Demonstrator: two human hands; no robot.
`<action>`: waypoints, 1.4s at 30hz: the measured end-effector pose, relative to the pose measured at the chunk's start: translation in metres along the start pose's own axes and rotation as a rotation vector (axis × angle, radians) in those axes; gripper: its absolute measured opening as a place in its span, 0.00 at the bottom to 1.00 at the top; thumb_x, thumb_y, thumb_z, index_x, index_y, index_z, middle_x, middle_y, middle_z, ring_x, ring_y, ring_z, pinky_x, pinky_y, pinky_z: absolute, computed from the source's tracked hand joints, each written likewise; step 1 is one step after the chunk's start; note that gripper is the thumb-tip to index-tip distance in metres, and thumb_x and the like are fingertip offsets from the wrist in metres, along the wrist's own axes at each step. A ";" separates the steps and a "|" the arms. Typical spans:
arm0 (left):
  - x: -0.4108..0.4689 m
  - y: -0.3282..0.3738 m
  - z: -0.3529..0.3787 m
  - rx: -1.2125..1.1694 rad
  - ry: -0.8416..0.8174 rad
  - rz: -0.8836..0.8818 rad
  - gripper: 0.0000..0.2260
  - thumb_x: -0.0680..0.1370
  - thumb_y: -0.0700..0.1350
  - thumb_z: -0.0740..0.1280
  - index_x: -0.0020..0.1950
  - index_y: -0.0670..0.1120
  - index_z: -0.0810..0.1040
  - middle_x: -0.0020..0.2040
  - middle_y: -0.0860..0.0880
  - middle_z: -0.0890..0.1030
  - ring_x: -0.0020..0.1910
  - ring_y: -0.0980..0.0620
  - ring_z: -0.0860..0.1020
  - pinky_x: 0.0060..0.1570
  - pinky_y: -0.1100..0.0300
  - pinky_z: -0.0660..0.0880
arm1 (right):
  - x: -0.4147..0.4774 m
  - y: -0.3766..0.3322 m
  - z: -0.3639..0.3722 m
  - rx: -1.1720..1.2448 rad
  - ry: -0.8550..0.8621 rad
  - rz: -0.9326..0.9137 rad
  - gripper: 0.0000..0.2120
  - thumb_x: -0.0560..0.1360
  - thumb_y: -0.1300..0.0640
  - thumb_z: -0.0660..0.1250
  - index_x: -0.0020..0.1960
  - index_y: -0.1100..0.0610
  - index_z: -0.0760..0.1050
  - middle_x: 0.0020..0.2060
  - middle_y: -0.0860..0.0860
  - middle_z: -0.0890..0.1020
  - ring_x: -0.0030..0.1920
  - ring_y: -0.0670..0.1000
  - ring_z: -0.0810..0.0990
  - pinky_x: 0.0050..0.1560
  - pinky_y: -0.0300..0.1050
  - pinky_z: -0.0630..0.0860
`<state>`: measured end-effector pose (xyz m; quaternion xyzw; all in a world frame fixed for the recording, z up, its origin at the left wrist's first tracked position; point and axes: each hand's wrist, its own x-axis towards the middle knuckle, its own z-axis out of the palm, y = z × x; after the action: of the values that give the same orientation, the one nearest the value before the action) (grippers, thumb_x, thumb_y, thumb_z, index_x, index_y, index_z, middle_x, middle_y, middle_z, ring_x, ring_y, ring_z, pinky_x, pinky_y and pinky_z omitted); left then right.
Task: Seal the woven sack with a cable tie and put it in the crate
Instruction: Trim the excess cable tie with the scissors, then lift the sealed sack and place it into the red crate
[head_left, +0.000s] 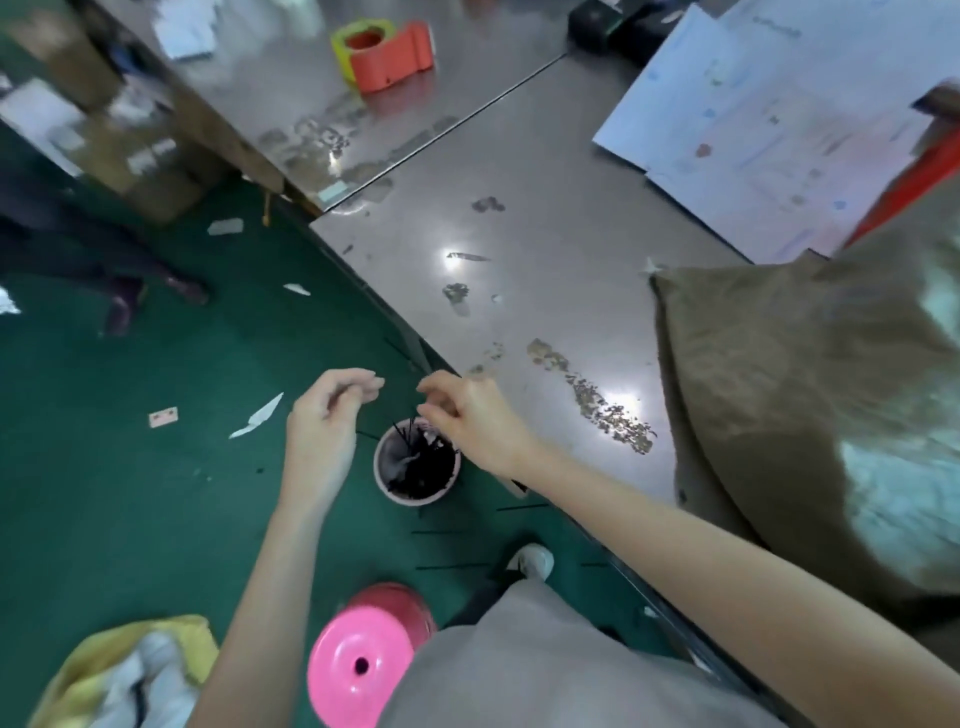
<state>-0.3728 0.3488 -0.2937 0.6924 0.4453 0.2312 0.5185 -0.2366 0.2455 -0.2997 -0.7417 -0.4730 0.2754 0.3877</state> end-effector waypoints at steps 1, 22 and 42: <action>0.001 -0.001 -0.001 -0.001 0.007 -0.005 0.11 0.79 0.35 0.59 0.50 0.46 0.80 0.49 0.50 0.85 0.51 0.56 0.82 0.49 0.73 0.72 | 0.001 0.002 0.002 0.000 -0.020 0.010 0.13 0.77 0.60 0.64 0.60 0.63 0.74 0.45 0.57 0.84 0.44 0.55 0.81 0.49 0.52 0.78; -0.010 0.098 0.136 0.003 -0.403 0.254 0.09 0.82 0.40 0.58 0.56 0.46 0.77 0.51 0.52 0.84 0.52 0.57 0.81 0.55 0.63 0.76 | -0.095 0.015 -0.142 0.155 0.534 0.249 0.07 0.74 0.66 0.63 0.49 0.60 0.78 0.36 0.53 0.85 0.36 0.54 0.82 0.42 0.48 0.79; -0.132 0.203 0.279 0.076 -0.931 0.843 0.09 0.79 0.39 0.64 0.58 0.45 0.78 0.55 0.50 0.80 0.55 0.60 0.76 0.55 0.72 0.70 | -0.307 -0.004 -0.247 -0.247 1.313 0.334 0.11 0.72 0.65 0.66 0.53 0.57 0.76 0.43 0.51 0.83 0.45 0.48 0.81 0.49 0.44 0.76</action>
<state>-0.1434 0.0798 -0.1866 0.8546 -0.1303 0.0741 0.4973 -0.1703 -0.1120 -0.1479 -0.8566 -0.0476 -0.2307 0.4591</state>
